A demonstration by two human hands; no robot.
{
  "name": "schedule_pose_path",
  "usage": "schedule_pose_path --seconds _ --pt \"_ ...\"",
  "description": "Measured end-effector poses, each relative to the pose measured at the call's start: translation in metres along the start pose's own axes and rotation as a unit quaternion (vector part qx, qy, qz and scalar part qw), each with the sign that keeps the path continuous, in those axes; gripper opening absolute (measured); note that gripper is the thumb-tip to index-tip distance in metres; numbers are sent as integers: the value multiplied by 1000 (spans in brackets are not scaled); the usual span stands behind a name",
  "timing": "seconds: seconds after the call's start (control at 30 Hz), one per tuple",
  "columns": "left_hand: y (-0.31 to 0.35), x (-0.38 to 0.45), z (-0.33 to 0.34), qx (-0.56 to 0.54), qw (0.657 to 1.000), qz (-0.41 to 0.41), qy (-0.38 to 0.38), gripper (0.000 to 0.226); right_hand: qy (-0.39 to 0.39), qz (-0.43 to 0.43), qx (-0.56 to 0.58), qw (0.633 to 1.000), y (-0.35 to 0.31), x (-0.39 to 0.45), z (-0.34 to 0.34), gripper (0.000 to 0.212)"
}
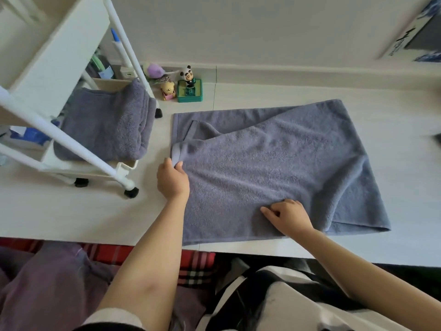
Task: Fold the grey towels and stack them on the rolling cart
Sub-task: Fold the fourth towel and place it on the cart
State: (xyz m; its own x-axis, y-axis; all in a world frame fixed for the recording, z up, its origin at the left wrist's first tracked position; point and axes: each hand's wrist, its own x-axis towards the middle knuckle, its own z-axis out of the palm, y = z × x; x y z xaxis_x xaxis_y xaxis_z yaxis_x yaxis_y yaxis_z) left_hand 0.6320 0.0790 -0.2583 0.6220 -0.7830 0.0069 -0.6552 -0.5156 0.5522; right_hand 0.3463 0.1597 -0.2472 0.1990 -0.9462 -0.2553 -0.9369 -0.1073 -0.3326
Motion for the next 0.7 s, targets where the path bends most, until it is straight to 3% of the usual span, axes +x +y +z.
schedule_pose_path --seconds 0.1,0.2,0.27,0.33,0.4,0.6,0.7 --pt "6 -1 1 17 1000 -1 -9 32 -1 2 0 1000 0 0 0 54" --pt "10 -17 -2 3 998 33 48 44 18 9 9 1000 -3 -1 -1 56" --pt "13 -46 -1 45 986 157 38 55 30 13 5 999 -4 -2 1 56" --pt "9 -81 5 100 940 322 -43 60 38 12 5 999 -4 -2 1 54" --pt "-2 -102 12 144 903 391 -109 61 31 12 -2 999 -5 -1 0 57" --pt "0 -101 14 200 909 328 -158 64 8 28 -11 1000 -8 -2 -7 55" --pt "14 -111 14 174 906 342 -179 65 3 15 60 998 -3 -7 -12 41"
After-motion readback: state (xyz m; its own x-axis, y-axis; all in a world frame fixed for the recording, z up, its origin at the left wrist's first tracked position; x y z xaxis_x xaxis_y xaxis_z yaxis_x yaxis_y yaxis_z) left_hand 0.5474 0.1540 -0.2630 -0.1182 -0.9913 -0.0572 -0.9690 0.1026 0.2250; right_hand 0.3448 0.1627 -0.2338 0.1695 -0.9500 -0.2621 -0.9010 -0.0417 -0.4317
